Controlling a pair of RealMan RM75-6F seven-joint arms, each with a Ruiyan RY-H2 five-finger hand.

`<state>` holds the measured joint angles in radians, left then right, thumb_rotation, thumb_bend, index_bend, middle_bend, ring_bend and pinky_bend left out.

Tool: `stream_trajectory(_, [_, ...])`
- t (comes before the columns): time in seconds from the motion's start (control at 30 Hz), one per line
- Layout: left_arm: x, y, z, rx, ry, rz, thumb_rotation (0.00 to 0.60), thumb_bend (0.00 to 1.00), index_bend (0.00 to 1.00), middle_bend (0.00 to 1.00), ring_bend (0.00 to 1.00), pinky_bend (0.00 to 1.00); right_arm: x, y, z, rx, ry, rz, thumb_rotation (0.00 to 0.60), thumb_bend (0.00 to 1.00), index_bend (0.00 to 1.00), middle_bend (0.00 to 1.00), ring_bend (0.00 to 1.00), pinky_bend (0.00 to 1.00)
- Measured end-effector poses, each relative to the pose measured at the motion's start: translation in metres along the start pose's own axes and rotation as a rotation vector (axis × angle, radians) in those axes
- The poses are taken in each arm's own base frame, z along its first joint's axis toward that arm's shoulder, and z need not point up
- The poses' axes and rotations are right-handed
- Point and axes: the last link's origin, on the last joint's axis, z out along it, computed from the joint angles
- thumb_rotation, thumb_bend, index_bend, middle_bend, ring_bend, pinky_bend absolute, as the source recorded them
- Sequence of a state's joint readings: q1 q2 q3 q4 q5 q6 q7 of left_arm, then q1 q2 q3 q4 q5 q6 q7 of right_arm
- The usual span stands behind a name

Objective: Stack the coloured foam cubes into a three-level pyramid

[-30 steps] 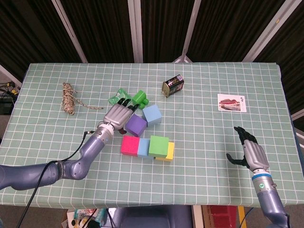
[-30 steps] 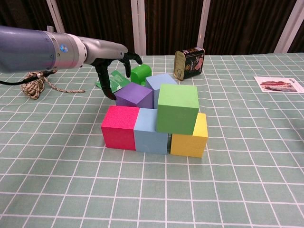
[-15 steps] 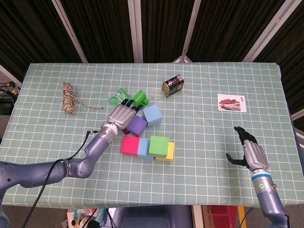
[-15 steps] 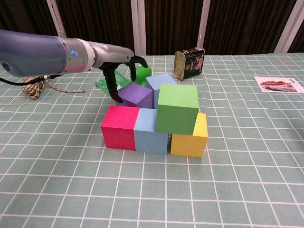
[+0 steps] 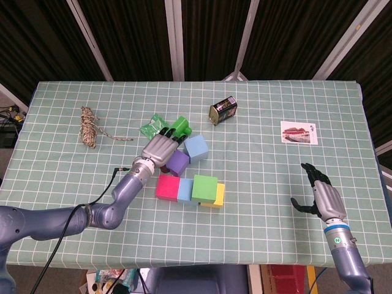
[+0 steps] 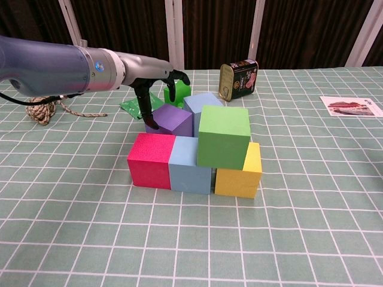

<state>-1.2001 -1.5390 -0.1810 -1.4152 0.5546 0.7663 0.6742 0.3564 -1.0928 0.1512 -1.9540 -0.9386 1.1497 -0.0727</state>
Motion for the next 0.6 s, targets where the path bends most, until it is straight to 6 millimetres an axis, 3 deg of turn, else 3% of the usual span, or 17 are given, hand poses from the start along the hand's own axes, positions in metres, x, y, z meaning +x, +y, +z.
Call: stream_trajectory(0.6, [-0.0037, 0.0024, 0.0061, 0.004, -0.012, 0.003, 0.600, 0.22, 0.00, 0.25, 0.00, 0.01, -0.0003, -0.0001, -0.0002, -0.002, -0.001, 0.008, 0.600, 0.35, 0.00, 0.00, 0.00, 0.00])
